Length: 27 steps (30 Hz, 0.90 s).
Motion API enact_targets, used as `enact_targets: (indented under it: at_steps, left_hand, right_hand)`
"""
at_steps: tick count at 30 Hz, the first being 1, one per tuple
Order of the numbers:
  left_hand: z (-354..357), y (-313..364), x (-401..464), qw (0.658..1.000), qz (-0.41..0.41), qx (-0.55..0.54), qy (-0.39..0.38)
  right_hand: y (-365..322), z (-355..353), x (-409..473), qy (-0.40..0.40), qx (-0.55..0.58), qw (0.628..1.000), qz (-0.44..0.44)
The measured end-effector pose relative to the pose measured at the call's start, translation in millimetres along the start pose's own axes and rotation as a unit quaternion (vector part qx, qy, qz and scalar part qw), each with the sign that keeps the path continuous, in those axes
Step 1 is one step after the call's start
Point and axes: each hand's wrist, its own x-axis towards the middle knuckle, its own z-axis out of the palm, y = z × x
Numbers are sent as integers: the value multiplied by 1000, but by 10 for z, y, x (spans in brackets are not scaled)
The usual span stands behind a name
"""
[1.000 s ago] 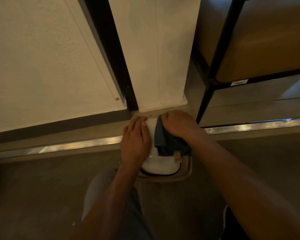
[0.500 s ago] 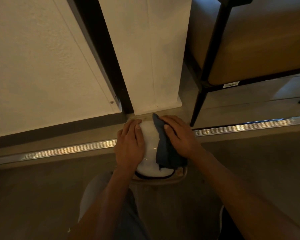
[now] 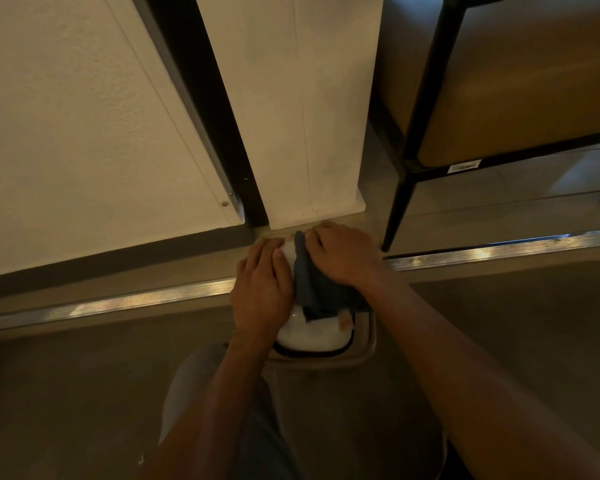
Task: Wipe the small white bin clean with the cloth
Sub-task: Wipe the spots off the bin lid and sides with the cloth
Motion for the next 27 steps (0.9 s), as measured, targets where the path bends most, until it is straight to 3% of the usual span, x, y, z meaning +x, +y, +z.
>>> enact_targets:
  at_steps: [2, 5, 12, 15, 18, 22, 27]
  left_hand:
    - [16, -30, -7, 1000, -10, 8, -10]
    - [24, -42, -11, 1000, -21, 6, -21]
    - [-2, -22, -4, 1000, 1, -3, -5]
    - [3, -14, 4, 1000, -3, -4, 3]
    - [-3, 8, -8, 1000, 0, -10, 0]
    - [0, -18, -20, 1000, -9, -6, -13]
    - [-24, -2, -9, 1000, 1, -11, -13]
  right_hand:
    - [174, 3, -107, -16, 78, 995, -67]
    - [272, 6, -170, -3, 154, 988, -19]
    - [-101, 54, 86, -37, -26, 989, 139]
    - [-137, 98, 91, -30, -98, 991, 90]
    - [32, 97, -55, 25, -46, 998, -26]
    - [280, 24, -147, -27, 36, 993, -111]
    - [80, 23, -28, -31, -19, 999, 24]
